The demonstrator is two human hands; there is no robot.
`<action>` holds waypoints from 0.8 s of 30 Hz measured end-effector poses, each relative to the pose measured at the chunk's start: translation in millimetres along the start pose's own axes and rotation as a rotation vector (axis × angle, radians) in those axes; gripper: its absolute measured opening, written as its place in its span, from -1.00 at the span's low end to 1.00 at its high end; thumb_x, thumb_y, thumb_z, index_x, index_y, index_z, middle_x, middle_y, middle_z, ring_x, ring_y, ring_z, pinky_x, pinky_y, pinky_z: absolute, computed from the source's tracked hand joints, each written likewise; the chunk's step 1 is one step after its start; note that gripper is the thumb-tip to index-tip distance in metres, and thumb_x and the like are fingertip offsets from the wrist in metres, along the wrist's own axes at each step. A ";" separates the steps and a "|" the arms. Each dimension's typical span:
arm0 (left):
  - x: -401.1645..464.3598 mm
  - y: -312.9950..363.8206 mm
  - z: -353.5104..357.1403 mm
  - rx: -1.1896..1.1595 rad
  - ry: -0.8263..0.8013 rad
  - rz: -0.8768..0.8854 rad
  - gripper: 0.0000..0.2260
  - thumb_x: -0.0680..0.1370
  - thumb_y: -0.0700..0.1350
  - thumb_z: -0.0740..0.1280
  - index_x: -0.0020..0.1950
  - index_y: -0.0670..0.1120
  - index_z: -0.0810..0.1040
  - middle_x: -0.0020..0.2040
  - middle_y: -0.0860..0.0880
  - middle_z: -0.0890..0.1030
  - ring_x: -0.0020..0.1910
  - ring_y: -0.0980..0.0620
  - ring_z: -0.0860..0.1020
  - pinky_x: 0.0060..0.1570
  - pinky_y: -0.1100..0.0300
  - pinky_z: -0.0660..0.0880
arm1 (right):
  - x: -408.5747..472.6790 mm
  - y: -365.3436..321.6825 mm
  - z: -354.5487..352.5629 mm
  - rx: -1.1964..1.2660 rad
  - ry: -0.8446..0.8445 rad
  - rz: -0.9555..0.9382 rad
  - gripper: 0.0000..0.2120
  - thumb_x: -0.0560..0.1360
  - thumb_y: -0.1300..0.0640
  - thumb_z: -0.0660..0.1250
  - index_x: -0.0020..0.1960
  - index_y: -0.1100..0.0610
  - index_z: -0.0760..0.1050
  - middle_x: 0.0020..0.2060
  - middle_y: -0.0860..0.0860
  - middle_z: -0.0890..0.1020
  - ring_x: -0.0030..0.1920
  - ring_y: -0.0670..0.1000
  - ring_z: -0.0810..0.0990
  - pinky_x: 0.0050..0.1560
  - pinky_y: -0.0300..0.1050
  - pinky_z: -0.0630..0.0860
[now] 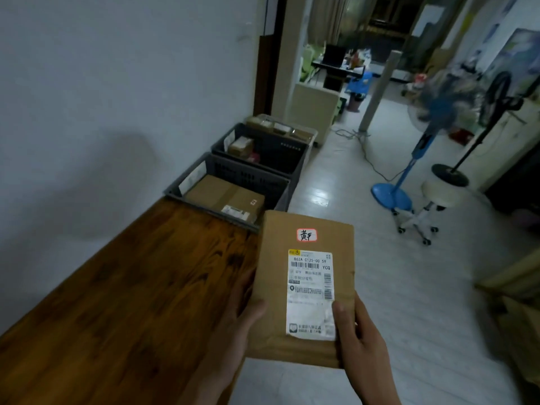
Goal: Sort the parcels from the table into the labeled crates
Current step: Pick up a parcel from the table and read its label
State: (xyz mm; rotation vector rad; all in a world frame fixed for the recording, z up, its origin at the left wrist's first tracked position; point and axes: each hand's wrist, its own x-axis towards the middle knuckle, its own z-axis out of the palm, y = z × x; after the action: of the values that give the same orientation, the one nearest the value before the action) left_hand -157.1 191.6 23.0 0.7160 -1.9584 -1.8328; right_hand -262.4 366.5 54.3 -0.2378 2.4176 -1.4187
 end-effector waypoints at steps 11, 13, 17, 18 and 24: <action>237.0 -3.4 100.1 -0.156 -0.025 -0.135 -0.58 0.62 -0.13 0.34 0.41 0.25 0.38 0.20 0.31 0.60 0.11 0.38 0.57 -0.02 0.45 0.50 | 267.2 -5.2 -19.9 -0.050 0.003 0.039 -0.39 0.44 -0.36 0.08 0.48 -0.31 0.36 0.15 -0.03 0.63 -0.08 -0.16 0.54 -0.01 -0.12 0.47; 278.3 -5.6 124.0 -0.149 0.020 -0.151 -0.59 0.63 -0.02 0.32 0.42 0.30 0.33 0.33 0.24 0.54 0.20 0.34 0.54 0.08 0.40 0.51 | 324.3 -8.1 -28.1 -0.066 -0.066 0.014 -0.38 0.44 -0.39 0.08 0.48 -0.30 0.36 0.21 0.01 0.64 -0.02 -0.05 0.58 0.09 -0.03 0.51; 355.0 5.1 154.4 -0.067 0.105 -0.170 -0.62 0.52 0.35 0.27 0.31 0.53 0.28 0.28 0.32 0.55 0.22 0.29 0.56 0.19 0.27 0.53 | 430.6 -35.8 -34.7 -0.112 -0.198 -0.022 -0.41 0.52 -0.35 0.05 0.51 -0.24 0.34 0.21 -0.02 0.59 0.05 0.04 0.54 0.23 0.00 0.47; 369.3 6.5 156.9 -0.051 0.132 -0.163 -0.63 0.53 0.34 0.25 0.32 0.50 0.29 0.25 0.34 0.57 0.20 0.28 0.57 0.16 0.28 0.54 | 452.5 -42.8 -30.1 -0.115 -0.240 -0.031 -0.45 0.55 -0.32 0.06 0.50 -0.23 0.34 0.18 -0.03 0.57 0.04 0.03 0.53 0.21 -0.02 0.46; 459.2 -4.2 147.5 0.273 0.517 -0.159 -0.72 0.66 0.10 0.23 0.38 0.23 0.38 0.24 0.18 0.47 0.17 0.41 0.41 0.03 0.56 0.34 | 581.7 -77.0 38.1 -0.226 -0.482 -0.132 -0.52 0.63 -0.20 0.13 0.52 -0.12 0.31 0.17 -0.02 0.58 0.04 0.00 0.53 0.08 -0.08 0.48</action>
State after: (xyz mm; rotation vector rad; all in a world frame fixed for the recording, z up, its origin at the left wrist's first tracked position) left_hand -612.2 40.9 -30.0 1.3139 -1.8452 -1.2863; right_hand -792.9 120.8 -8.8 -0.7158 2.1774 -0.9866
